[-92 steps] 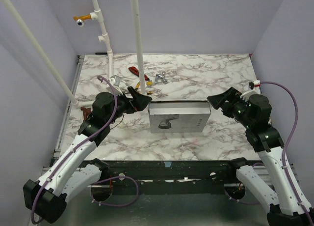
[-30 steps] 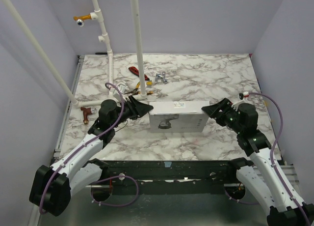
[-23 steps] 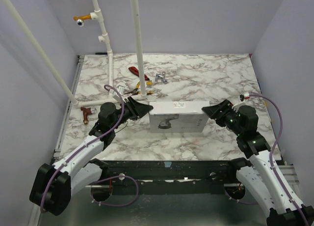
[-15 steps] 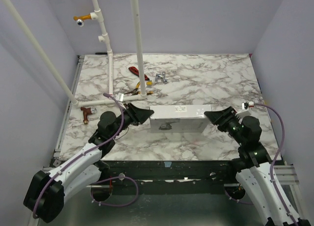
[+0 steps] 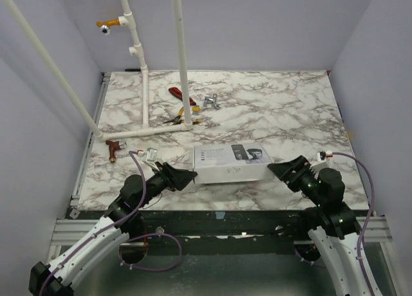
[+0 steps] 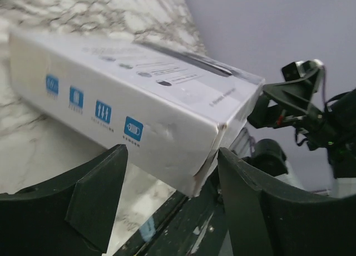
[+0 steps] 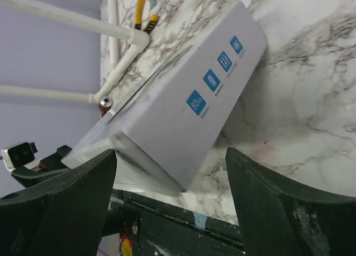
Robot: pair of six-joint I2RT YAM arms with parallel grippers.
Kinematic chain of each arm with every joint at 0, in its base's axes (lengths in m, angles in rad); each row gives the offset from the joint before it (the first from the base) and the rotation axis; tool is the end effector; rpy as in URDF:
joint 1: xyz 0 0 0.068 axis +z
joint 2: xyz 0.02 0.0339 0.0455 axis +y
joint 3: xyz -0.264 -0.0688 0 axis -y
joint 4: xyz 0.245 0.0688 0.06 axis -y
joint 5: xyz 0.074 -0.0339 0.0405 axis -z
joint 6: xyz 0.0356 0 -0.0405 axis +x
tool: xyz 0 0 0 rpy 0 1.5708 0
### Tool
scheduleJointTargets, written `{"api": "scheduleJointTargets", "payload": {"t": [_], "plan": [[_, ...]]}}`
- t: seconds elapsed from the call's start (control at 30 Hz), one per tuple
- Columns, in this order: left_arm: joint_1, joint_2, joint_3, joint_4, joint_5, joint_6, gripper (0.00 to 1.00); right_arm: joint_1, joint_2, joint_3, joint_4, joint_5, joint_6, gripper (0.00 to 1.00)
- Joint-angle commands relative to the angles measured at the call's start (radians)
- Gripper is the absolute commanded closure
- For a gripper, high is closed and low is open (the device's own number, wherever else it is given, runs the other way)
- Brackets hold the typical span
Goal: Sort the hair-cutting tools
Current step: Adjust the storage box at the center of the board, then reset both arms
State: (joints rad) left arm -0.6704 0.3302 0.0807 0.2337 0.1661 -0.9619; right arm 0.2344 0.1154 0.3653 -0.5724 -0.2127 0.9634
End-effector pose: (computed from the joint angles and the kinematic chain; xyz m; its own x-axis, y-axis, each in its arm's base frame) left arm 0.0995 -0.0864 0.1950 -0.6160 -0.5440 -0.5697 0.4144 0.3913 -0.8217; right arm 0.0795 0.0267 0.2281 -0.5223 0.7005 -0.4864 0.0124 0.5765 0.8170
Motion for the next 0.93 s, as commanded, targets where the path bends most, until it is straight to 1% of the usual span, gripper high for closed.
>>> {"api": "scheduleJointTargets", "payload": {"t": [0.0,0.07,0.17,0.27,0.33,0.37,0.5,0.57,0.67,0.73,0.9], "plan": [[0.001,-0.085,-0.017,-0.292,-0.075,0.035,0.3,0.002,-0.004,0.013,-0.11,0.014,-0.007,0.17],[0.002,-0.075,-0.016,-0.293,-0.07,0.037,0.28,0.002,-0.01,0.016,-0.119,0.016,0.0,0.17],[0.002,-0.049,-0.007,-0.293,-0.066,0.04,0.21,0.001,-0.025,0.024,-0.123,0.023,-0.001,0.15],[0.001,-0.043,0.017,-0.303,-0.091,0.059,0.16,0.001,-0.011,0.03,-0.106,0.03,-0.005,0.14],[0.002,-0.03,0.045,-0.328,-0.134,0.083,0.09,0.002,0.02,0.025,-0.08,0.034,-0.01,0.14],[0.001,-0.019,0.063,-0.352,-0.157,0.087,0.02,0.002,0.041,0.018,-0.058,0.032,-0.016,0.14],[0.003,0.062,0.144,-0.46,-0.308,0.09,0.02,0.002,0.148,-0.009,0.049,0.034,-0.048,0.14],[0.004,0.102,0.184,-0.501,-0.346,0.079,0.02,0.002,0.195,0.006,0.081,0.053,-0.072,0.14],[0.006,0.141,0.201,-0.497,-0.373,0.076,0.02,0.002,0.237,0.008,0.136,0.035,-0.085,0.14],[0.005,0.154,0.195,-0.467,-0.374,0.076,0.02,0.002,0.248,0.014,0.148,0.044,-0.093,0.13],[0.009,0.239,0.23,-0.47,-0.375,0.073,0.02,0.002,0.259,0.029,0.161,0.071,-0.103,0.12]]}}
